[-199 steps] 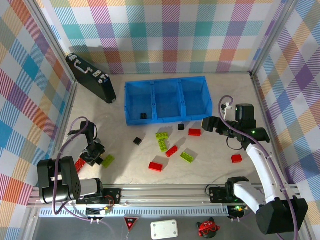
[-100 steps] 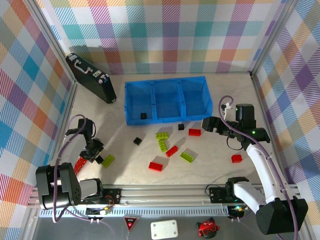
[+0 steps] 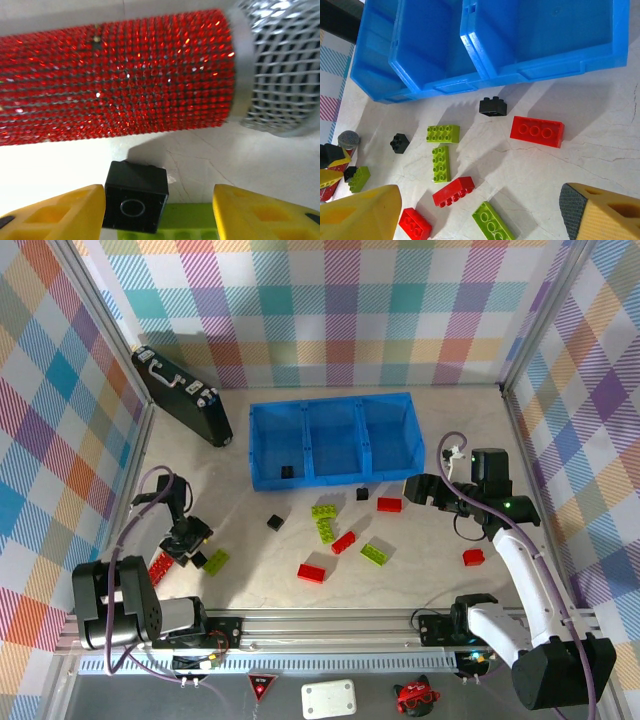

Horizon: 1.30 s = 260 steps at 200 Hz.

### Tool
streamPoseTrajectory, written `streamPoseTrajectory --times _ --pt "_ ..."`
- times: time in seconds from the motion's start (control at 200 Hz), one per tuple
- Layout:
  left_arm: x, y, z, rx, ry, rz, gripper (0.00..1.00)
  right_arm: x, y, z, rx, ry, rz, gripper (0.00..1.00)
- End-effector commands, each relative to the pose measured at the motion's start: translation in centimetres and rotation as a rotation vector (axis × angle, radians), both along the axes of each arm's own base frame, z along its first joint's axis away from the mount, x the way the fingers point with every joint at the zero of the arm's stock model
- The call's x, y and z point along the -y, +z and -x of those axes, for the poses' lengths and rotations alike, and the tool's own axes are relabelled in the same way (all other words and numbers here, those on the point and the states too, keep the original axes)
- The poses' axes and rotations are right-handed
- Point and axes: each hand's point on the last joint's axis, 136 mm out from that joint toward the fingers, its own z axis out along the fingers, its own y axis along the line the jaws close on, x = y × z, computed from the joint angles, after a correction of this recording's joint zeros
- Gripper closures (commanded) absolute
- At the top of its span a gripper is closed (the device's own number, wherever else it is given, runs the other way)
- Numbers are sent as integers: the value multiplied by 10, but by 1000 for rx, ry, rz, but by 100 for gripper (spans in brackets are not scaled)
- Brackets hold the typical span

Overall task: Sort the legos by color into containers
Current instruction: Pick up the lego from the bottom-left of the table, then place the lego in the container.

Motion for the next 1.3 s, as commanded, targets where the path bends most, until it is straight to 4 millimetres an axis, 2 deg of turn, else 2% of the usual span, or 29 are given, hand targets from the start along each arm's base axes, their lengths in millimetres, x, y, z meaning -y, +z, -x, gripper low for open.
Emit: streamPoseTrajectory --times 0.0,0.18,0.555,0.715,0.95,1.295 --pt "3 -10 6 -15 6 36 43 0 3 3 13 9 13 16" --pt "3 -17 17 -23 33 22 46 0 3 3 12 7 14 16" --pt "3 -8 14 18 40 18 63 0 2 3 10 9 13 16" --pt "4 -3 11 33 36 26 65 0 3 2 12 8 14 16" --pt "11 28 -10 132 35 75 65 0 1 2 4 8 17 16" --pt "30 89 -65 328 -60 110 65 4 -6 0 -21 -8 37 17"
